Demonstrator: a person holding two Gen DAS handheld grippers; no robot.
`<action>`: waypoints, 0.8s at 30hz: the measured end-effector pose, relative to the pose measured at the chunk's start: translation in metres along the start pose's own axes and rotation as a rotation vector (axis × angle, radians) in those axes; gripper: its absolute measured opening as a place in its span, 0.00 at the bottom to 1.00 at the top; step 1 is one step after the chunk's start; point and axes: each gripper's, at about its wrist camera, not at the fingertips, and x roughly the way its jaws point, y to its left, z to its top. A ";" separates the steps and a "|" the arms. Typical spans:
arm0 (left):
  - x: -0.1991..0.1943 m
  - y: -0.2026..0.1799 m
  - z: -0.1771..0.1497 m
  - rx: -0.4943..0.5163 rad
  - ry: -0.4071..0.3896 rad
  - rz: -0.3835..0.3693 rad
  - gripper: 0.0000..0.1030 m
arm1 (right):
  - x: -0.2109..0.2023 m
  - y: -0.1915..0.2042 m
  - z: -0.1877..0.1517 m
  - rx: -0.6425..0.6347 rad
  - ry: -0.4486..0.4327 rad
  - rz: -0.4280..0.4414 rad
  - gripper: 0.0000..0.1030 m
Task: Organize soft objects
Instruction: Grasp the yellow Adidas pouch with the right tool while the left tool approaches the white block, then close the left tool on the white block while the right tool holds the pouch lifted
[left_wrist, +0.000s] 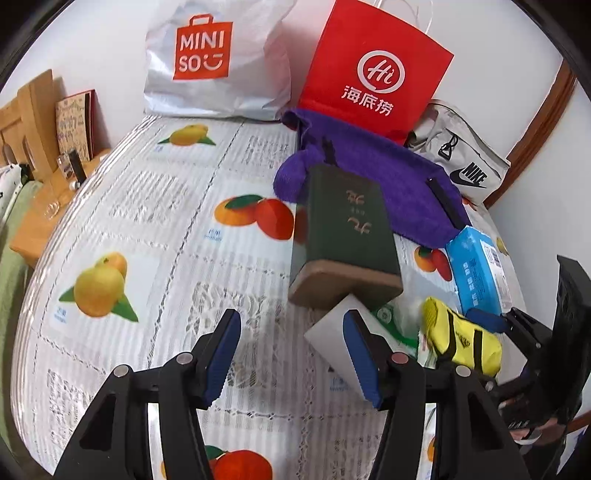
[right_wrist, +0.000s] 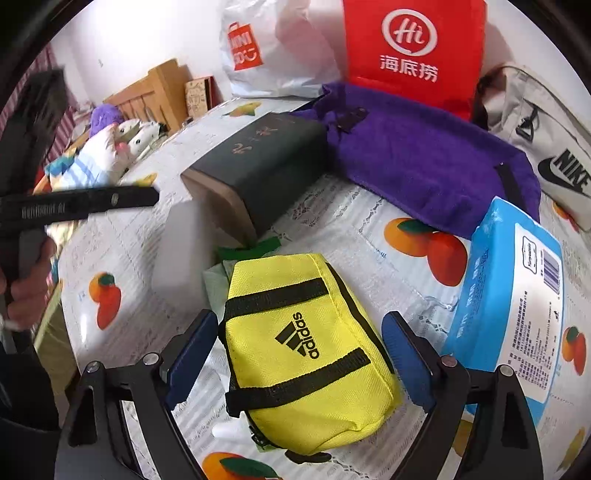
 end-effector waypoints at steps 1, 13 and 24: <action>0.000 0.002 -0.002 -0.005 0.001 -0.004 0.54 | -0.002 -0.001 0.001 0.005 -0.004 0.000 0.77; 0.005 0.003 -0.019 -0.030 0.028 -0.049 0.54 | -0.044 -0.018 0.002 0.110 -0.124 0.010 0.69; 0.013 -0.045 -0.015 0.004 0.044 -0.077 0.62 | -0.106 -0.022 -0.040 0.168 -0.247 -0.051 0.69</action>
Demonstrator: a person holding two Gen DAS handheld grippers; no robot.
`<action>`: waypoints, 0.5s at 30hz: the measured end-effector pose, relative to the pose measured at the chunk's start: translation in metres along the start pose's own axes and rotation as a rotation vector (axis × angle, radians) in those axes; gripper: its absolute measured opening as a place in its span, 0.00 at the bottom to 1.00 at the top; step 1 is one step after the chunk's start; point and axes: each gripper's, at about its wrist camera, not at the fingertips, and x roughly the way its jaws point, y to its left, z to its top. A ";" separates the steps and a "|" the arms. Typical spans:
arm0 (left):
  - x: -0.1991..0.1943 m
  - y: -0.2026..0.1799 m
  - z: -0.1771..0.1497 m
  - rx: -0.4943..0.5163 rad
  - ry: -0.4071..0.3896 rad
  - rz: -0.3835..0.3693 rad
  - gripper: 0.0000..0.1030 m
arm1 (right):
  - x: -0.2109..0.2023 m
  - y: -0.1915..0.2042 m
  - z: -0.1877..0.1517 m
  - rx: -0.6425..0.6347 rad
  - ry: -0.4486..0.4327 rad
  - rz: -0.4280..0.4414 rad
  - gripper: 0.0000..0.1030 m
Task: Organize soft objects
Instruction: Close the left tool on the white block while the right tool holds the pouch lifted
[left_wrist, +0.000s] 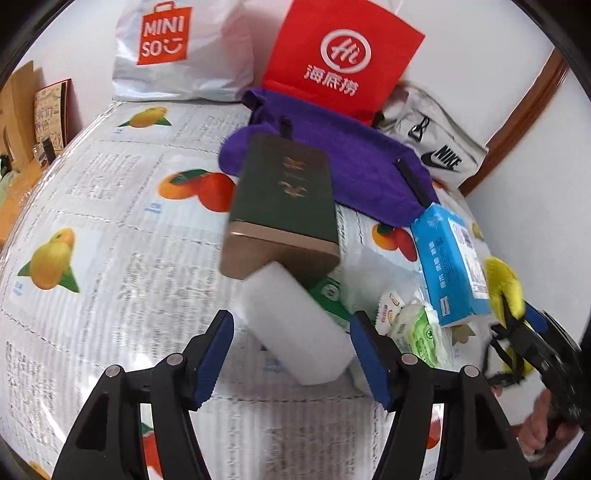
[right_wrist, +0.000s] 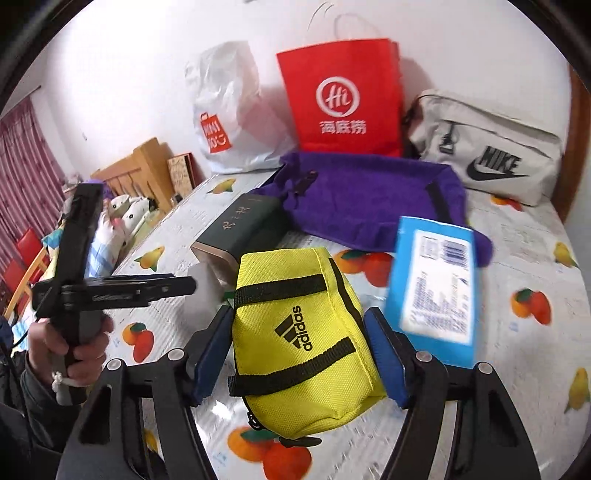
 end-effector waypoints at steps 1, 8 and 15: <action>0.004 -0.004 0.000 -0.003 0.010 0.003 0.62 | -0.007 -0.004 -0.007 0.009 -0.009 -0.009 0.69; 0.032 -0.016 0.004 -0.035 0.049 0.108 0.60 | -0.020 -0.032 -0.050 0.069 0.018 -0.068 0.69; 0.029 -0.006 -0.006 -0.007 0.026 0.111 0.36 | -0.008 -0.064 -0.078 0.151 0.041 -0.121 0.68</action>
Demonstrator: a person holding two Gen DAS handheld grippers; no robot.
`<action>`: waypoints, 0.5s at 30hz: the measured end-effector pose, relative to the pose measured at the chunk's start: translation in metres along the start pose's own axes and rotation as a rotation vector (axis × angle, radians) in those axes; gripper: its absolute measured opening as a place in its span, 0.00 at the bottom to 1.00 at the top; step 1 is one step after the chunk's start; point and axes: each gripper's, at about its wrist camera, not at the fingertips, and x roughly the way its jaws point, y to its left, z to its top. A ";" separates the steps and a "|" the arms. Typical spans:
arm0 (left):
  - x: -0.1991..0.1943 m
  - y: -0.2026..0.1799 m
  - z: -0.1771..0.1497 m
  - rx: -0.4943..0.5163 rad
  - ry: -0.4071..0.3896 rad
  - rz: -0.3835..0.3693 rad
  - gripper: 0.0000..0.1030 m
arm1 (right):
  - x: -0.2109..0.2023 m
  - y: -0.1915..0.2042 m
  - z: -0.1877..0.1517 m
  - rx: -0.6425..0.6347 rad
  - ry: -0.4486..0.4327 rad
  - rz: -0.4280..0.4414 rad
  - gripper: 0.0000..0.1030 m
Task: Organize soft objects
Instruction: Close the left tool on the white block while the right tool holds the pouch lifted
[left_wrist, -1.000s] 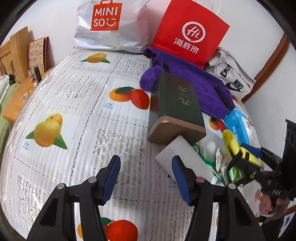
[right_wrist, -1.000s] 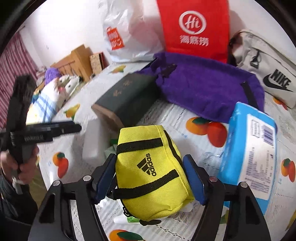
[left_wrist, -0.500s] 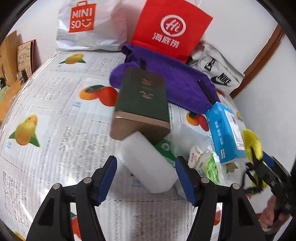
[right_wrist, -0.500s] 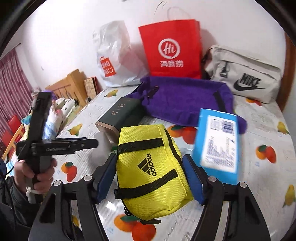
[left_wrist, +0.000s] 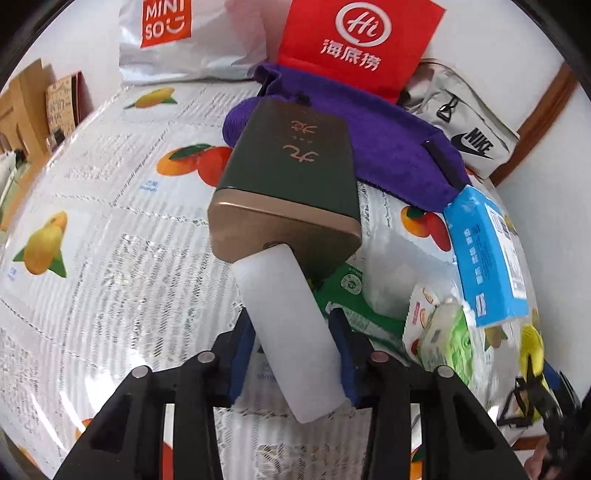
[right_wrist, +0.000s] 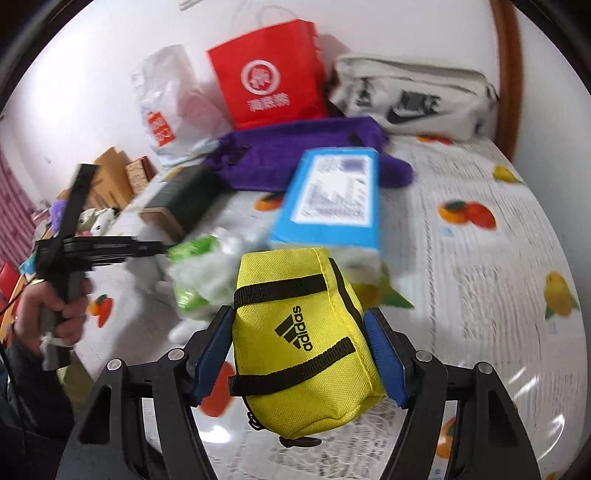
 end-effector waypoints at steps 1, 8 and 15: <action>-0.003 0.000 -0.002 0.007 -0.009 0.008 0.36 | 0.004 -0.003 -0.002 0.007 0.006 -0.007 0.68; -0.018 0.011 -0.014 0.011 -0.011 0.010 0.36 | 0.017 -0.006 -0.009 0.010 0.026 -0.011 0.68; -0.038 0.019 -0.015 0.002 -0.039 0.001 0.35 | 0.013 0.000 -0.006 0.014 0.023 0.012 0.67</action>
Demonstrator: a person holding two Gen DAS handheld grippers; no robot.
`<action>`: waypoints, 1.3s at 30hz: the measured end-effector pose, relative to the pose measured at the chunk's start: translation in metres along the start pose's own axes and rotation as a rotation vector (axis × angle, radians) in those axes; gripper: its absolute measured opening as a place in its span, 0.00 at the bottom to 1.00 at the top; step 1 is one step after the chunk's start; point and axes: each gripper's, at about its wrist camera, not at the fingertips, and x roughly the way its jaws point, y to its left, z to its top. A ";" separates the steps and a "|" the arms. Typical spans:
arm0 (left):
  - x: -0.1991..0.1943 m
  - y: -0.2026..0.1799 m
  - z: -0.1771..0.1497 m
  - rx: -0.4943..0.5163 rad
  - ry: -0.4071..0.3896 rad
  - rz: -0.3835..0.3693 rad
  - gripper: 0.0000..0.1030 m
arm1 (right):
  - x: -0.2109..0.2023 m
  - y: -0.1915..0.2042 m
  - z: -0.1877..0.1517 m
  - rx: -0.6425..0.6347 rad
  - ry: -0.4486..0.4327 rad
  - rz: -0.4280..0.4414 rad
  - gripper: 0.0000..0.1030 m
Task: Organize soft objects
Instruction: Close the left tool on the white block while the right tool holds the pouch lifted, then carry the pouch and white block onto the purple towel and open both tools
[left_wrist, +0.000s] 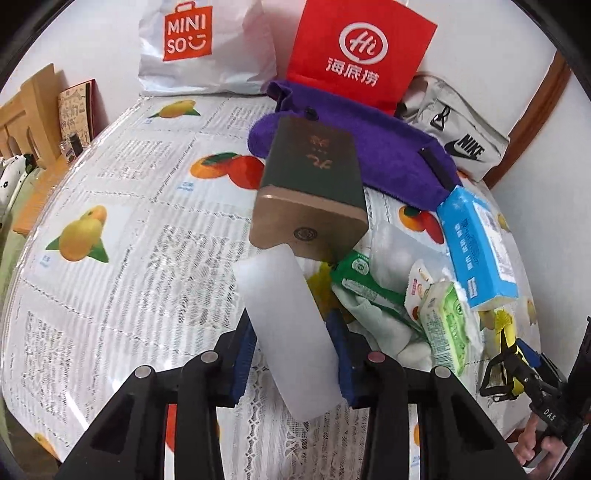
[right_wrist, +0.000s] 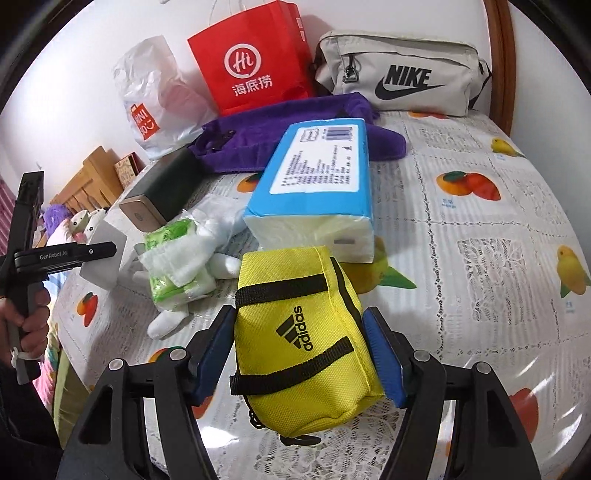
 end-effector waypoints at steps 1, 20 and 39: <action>-0.002 0.000 0.000 0.000 -0.005 -0.004 0.35 | -0.003 0.002 0.001 -0.008 -0.004 0.002 0.67; -0.043 -0.017 0.043 0.050 -0.113 -0.048 0.36 | -0.046 0.019 0.071 -0.077 -0.133 0.046 0.67; -0.016 -0.021 0.109 0.038 -0.113 -0.066 0.37 | 0.007 0.018 0.182 -0.097 -0.176 0.047 0.67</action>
